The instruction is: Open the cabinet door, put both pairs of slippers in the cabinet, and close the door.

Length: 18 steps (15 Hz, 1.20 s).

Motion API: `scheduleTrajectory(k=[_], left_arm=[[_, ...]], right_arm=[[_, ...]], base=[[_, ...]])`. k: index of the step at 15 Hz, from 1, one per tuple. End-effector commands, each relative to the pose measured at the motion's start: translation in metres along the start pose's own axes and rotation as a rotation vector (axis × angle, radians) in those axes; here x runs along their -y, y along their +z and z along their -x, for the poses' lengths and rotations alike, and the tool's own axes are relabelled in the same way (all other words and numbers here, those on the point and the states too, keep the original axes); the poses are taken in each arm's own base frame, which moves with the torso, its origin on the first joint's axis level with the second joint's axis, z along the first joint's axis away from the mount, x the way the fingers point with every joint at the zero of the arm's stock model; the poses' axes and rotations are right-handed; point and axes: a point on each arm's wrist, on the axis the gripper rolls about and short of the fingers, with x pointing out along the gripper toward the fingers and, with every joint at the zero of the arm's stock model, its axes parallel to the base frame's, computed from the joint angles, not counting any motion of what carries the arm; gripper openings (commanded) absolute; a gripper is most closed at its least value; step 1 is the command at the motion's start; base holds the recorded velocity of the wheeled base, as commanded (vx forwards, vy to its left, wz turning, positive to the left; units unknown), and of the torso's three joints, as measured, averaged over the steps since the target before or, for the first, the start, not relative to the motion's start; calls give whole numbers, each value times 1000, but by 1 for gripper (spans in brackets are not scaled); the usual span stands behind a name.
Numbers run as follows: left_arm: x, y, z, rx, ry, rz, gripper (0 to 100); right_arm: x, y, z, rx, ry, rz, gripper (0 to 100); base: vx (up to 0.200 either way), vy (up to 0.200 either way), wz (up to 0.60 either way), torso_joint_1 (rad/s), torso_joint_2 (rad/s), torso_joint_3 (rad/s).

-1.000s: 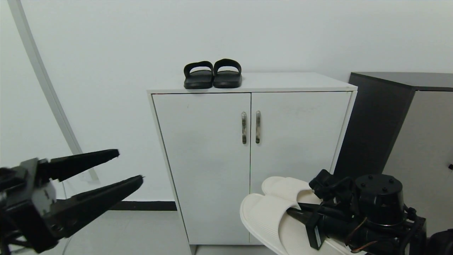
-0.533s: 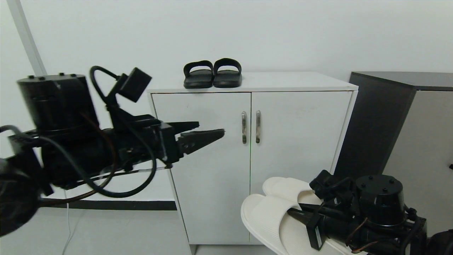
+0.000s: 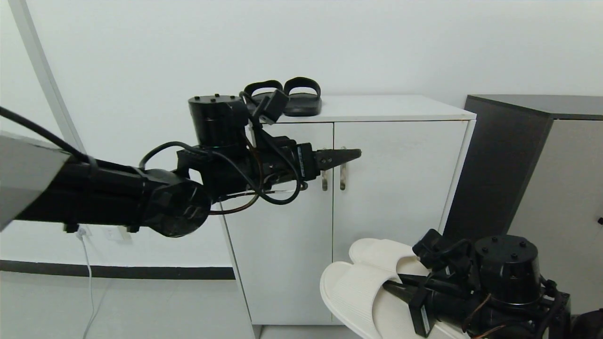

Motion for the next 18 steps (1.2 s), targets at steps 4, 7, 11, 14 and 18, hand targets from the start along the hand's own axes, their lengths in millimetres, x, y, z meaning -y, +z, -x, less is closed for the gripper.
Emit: scheduleTrajectory(k=[4, 7, 11, 14, 18], left_arm=[[-22, -18, -24, -60, 20, 56, 100], [-21, -10, -27, -78, 40, 73, 100], [-31, 3, -44, -65, 123, 79, 100], [-38, -6, -56, -67, 173, 85, 100], [-45, -8, -66, -70, 209, 90, 100]], right_arm=[[0, -1, 1, -2, 2, 4, 0], [0, 0, 1, 0, 2, 4, 0], [0, -1, 1, -2, 0, 4, 0], [0, -1, 2, -2, 0, 4, 0], [0, 0, 2, 9, 0, 7, 0]], base=[[0, 0, 0, 0, 0, 0], [0, 0, 0, 0, 0, 0], [0, 0, 0, 0, 0, 0], [0, 0, 0, 0, 0, 0], [0, 0, 0, 0, 0, 0]])
